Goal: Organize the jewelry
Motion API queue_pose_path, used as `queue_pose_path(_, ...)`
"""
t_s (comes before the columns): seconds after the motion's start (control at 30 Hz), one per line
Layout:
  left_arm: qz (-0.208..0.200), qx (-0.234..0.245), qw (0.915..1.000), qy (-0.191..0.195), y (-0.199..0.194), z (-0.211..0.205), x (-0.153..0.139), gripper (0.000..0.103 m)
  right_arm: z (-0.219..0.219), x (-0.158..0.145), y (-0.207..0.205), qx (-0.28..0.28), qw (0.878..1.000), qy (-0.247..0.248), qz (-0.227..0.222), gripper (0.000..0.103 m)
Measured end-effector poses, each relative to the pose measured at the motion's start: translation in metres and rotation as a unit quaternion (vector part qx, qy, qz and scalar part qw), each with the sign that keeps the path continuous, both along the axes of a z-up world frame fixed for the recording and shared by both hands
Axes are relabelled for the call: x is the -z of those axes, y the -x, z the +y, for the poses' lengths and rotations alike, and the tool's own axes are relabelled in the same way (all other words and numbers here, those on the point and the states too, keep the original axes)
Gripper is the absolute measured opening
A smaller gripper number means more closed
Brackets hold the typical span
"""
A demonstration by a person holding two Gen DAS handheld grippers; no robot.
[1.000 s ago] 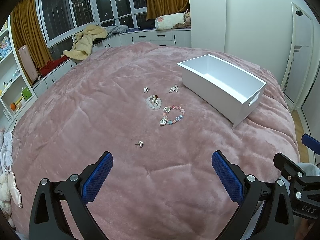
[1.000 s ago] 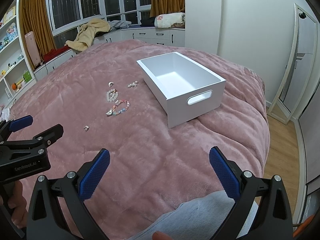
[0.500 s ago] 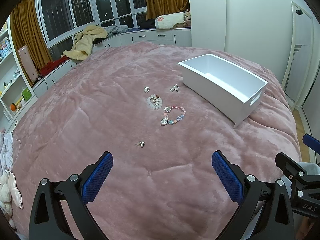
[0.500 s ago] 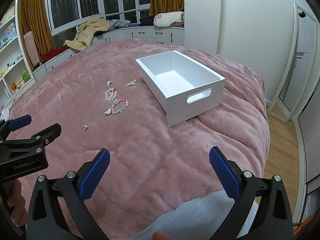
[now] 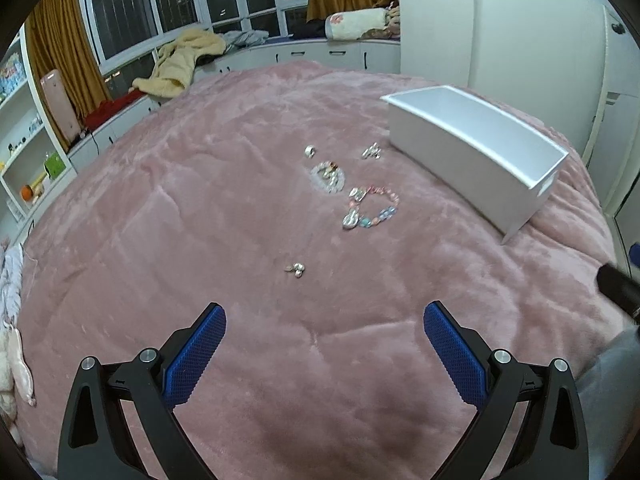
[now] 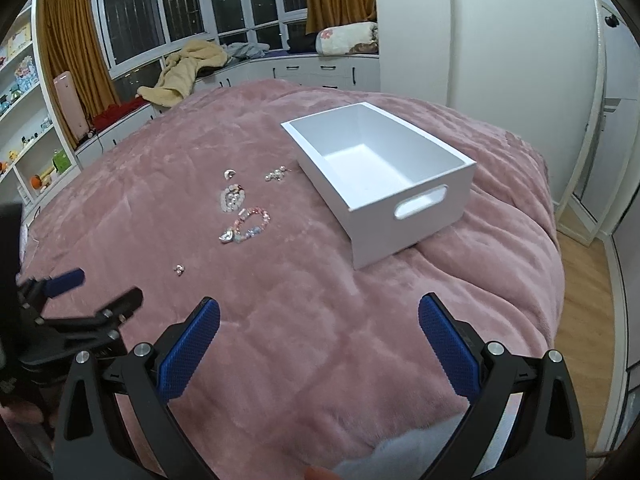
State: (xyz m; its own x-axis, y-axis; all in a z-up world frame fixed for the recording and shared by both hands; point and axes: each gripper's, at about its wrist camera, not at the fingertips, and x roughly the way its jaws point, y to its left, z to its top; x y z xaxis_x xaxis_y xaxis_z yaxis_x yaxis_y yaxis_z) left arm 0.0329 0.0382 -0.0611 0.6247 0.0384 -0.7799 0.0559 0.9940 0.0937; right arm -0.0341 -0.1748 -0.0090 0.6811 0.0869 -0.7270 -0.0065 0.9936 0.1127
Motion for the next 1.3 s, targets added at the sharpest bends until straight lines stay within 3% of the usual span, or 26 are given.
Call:
queue_pose_path(0.3,0.007,0.018,0.9997,0.015,-0.039,0.018,0.051,0.100,0.035,-0.003,-0.059,-0.070,0.997,-0.023,-0.017,0.098)
queue_pose_path(0.43,0.015,0.017,0.9992,0.034,-0.058,0.030,0.077,0.100,0.055,0.009,-0.098,-0.092,0.996,-0.019,-0.006,0.098)
queue_pose_path(0.6,0.015,0.024,0.9991,0.030,-0.077,0.032,0.104,0.098,0.080,0.028,-0.143,-0.119,0.993,-0.004,0.009,0.098)
queue_pose_path(0.7,0.031,0.022,0.9986,0.037,-0.092,0.037,0.121,0.094,0.087,0.039,-0.164,-0.130,0.991,-0.010,0.013,0.098)
queue_pose_path(0.73,0.037,0.019,0.9986,0.034,-0.096,0.038,0.126,0.085,0.089,0.045,-0.172,-0.130,0.991,-0.008,0.018,0.098)
queue_pose_path(0.77,0.042,0.017,0.9983,0.037,-0.102,0.041,0.132,0.082,0.093,0.054,-0.184,-0.131,0.991,-0.004,0.026,0.098)
queue_pose_path(0.93,0.037,0.015,0.9979,0.051,-0.113,0.049,0.138,0.075,0.101,0.095,-0.217,-0.131,0.989,-0.006,0.072,0.097)
queue_pose_path(1.0,0.037,0.016,0.9978,0.053,-0.114,0.052,0.139,0.069,0.100,0.111,-0.228,-0.130,0.987,-0.019,0.091,0.088)
queue_pose_path(1.07,0.040,0.016,0.9975,0.057,-0.115,0.056,0.140,0.061,0.103,0.125,-0.236,-0.130,0.985,-0.022,0.112,0.062)
queue_pose_path(1.13,0.040,0.015,0.9969,0.067,-0.115,0.060,0.140,0.053,0.105,0.141,-0.243,-0.128,0.983,-0.019,0.133,0.055)
queue_pose_path(1.3,0.038,0.015,0.9961,0.078,-0.117,0.066,0.140,0.027,0.106,0.147,-0.248,-0.123,0.985,-0.014,0.124,0.022)
